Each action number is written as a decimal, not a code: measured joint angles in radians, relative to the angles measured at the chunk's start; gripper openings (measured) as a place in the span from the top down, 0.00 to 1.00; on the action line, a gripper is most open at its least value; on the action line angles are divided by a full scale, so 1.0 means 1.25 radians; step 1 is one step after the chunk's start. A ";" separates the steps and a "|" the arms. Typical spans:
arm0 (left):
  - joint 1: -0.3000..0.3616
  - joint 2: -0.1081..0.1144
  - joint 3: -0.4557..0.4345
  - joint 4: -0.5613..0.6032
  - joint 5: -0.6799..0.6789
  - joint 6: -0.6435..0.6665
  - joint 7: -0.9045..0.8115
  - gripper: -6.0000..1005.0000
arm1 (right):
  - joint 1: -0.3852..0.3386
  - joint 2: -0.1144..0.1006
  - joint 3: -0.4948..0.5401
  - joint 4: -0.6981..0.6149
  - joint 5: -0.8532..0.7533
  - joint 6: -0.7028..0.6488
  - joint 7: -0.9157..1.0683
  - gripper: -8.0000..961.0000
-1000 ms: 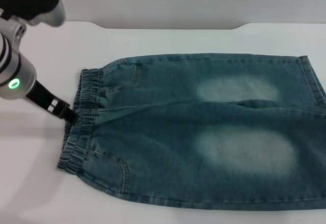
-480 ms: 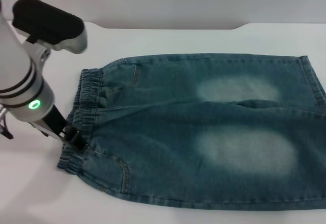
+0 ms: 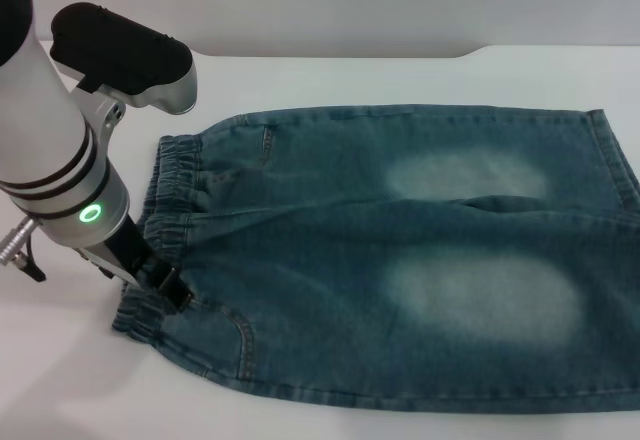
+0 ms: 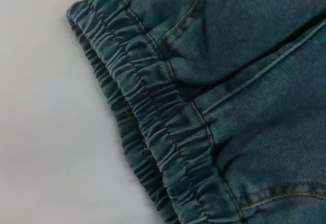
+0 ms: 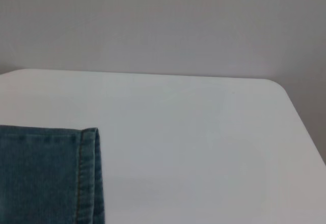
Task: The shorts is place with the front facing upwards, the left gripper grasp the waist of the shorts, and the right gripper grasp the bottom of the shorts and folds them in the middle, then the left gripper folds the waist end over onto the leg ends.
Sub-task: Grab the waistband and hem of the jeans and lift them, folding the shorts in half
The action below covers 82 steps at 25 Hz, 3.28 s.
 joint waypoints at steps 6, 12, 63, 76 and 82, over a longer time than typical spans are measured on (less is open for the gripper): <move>0.000 0.002 -0.004 0.005 0.003 0.006 0.000 0.16 | -0.002 0.001 -0.002 0.000 0.000 0.000 0.000 0.28; -0.001 0.002 0.000 0.009 0.003 0.007 -0.001 0.17 | -0.002 0.000 -0.005 0.003 0.004 0.001 -0.001 0.28; -0.020 0.002 0.021 0.123 -0.015 0.048 0.020 0.48 | 0.008 -0.002 -0.065 0.017 0.006 0.059 0.002 0.28; -0.029 0.004 0.016 0.113 -0.014 0.053 0.023 0.84 | 0.053 -0.003 -0.121 0.074 0.009 0.277 0.009 0.28; -0.033 0.004 0.018 0.112 -0.014 0.054 0.023 0.87 | 0.049 -0.001 -0.158 0.078 0.010 0.340 0.037 0.28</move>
